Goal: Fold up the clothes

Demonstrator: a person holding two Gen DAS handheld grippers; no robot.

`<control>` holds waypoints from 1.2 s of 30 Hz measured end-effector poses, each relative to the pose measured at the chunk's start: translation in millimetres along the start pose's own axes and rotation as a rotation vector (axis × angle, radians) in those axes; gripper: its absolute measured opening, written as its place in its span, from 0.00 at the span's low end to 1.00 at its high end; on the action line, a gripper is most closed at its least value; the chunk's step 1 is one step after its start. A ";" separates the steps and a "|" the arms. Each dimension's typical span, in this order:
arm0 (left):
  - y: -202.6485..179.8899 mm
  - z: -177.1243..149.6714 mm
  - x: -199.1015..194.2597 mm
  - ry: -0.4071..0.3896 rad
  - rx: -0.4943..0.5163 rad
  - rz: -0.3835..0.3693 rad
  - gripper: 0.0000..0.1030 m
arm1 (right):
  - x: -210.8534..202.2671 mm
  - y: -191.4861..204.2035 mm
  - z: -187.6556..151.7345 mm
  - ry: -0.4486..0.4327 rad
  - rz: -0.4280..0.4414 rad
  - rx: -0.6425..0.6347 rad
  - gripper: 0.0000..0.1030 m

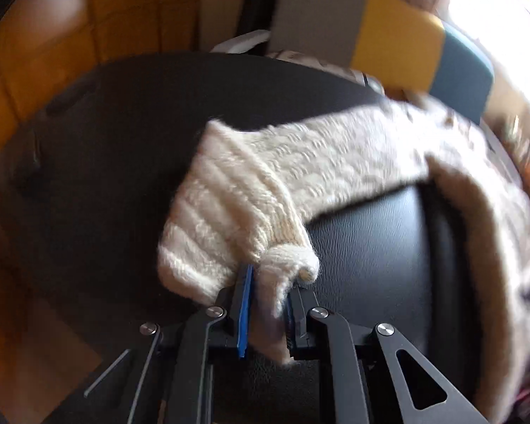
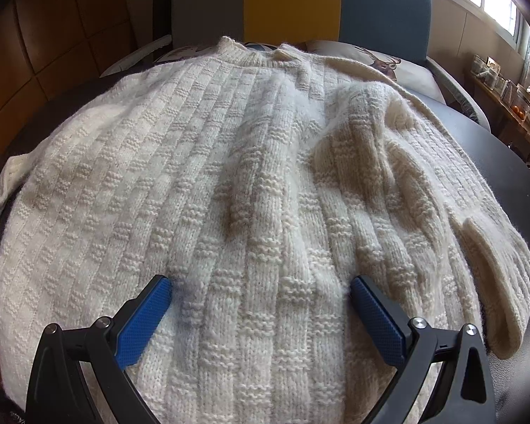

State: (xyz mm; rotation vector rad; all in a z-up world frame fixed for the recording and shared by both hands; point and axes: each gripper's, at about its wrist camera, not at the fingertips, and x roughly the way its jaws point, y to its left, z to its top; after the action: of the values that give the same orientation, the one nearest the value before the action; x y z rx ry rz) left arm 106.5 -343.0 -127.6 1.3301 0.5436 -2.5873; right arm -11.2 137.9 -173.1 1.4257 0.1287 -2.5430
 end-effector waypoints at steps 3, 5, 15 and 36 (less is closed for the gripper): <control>37.9 16.9 -18.4 -0.063 -0.201 -0.142 0.11 | -1.3 -2.1 -0.1 0.001 0.000 -0.002 1.00; 62.6 31.3 -34.4 -0.128 -0.306 -0.199 0.11 | -1.4 -2.4 0.2 0.002 -0.001 -0.002 1.00; 141.4 74.0 -11.4 -0.085 -0.490 0.031 0.11 | 0.2 -1.5 0.7 0.006 -0.009 0.004 1.00; 9.9 71.5 28.4 -0.015 -0.283 -0.048 0.59 | 1.6 0.5 3.0 0.024 -0.003 -0.004 1.00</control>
State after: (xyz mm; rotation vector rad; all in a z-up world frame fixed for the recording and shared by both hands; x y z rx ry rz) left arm 39.8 -380.6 -115.0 1.2150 0.9101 -2.4391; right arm -14.4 136.7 -172.9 1.4561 0.1398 -2.5269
